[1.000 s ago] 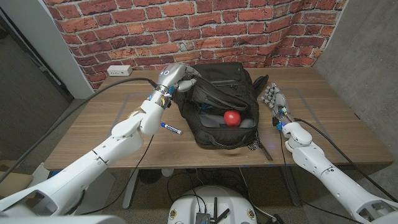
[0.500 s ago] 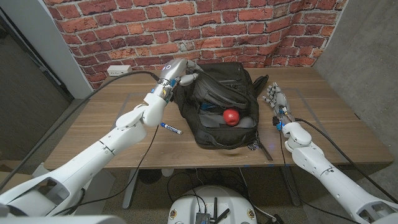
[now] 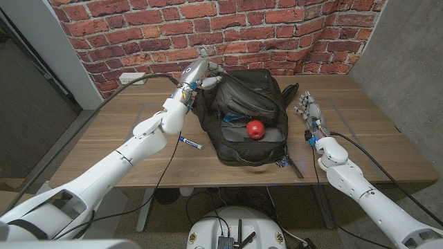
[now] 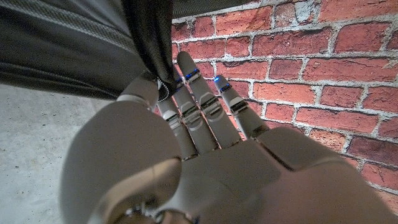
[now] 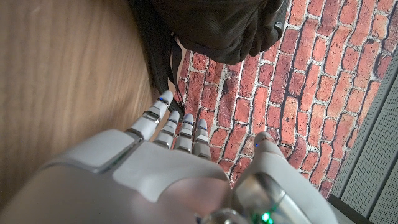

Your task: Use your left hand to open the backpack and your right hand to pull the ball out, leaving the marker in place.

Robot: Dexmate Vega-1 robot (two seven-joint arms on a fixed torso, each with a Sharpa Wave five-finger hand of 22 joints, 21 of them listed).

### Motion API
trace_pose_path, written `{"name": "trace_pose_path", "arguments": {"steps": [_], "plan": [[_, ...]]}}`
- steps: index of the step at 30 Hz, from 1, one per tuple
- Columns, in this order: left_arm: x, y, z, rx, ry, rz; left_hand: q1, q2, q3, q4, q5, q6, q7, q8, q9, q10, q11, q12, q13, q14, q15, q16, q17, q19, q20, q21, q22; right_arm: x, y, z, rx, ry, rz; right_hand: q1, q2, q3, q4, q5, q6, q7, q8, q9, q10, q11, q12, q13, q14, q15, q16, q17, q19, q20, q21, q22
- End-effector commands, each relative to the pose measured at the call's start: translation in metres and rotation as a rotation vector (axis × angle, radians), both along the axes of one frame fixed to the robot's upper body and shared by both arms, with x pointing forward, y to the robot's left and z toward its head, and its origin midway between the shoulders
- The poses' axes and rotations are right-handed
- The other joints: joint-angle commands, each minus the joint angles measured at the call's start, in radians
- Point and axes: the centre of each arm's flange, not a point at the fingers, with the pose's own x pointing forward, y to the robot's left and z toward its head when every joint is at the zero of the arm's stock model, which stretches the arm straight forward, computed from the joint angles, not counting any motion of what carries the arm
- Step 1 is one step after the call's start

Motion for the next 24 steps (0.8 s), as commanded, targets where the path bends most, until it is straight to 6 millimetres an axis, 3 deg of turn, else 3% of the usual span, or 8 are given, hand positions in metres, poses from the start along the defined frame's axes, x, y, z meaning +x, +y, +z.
{"name": "trace_pose_path", "arguments": {"steps": [1,24], "plan": [[0.005,0.0,0.011,-0.056,0.026,-0.025,-0.001,0.009,0.007,0.004,0.006,0.019,0.023,0.007,0.002,0.008,0.0,0.008,0.003,0.012,-0.017,-0.001,0.004,0.009,-0.141,-0.002,0.005,-0.014,-0.002,0.002,-0.012,-0.02,-0.018,0.002,0.043,0.0,-0.006,-0.001,0.008,-0.002,0.0,0.003,0.01,-0.002,0.0,0.002,0.006,-0.007,0.005,0.005,0.008,-0.003,0.004,0.002],[0.012,0.005,0.02,-0.207,0.104,-0.092,-0.001,0.01,0.012,0.004,0.006,0.017,0.028,0.006,0.003,0.005,0.0,0.007,0.003,0.015,-0.017,-0.001,0.004,0.012,-0.141,-0.002,0.004,-0.045,-0.002,-0.002,-0.044,-0.039,-0.075,0.004,0.044,0.002,-0.008,-0.001,0.014,-0.001,0.001,0.004,0.016,-0.003,0.003,0.002,0.011,-0.011,0.008,0.005,0.011,-0.002,0.005,0.002]]}}
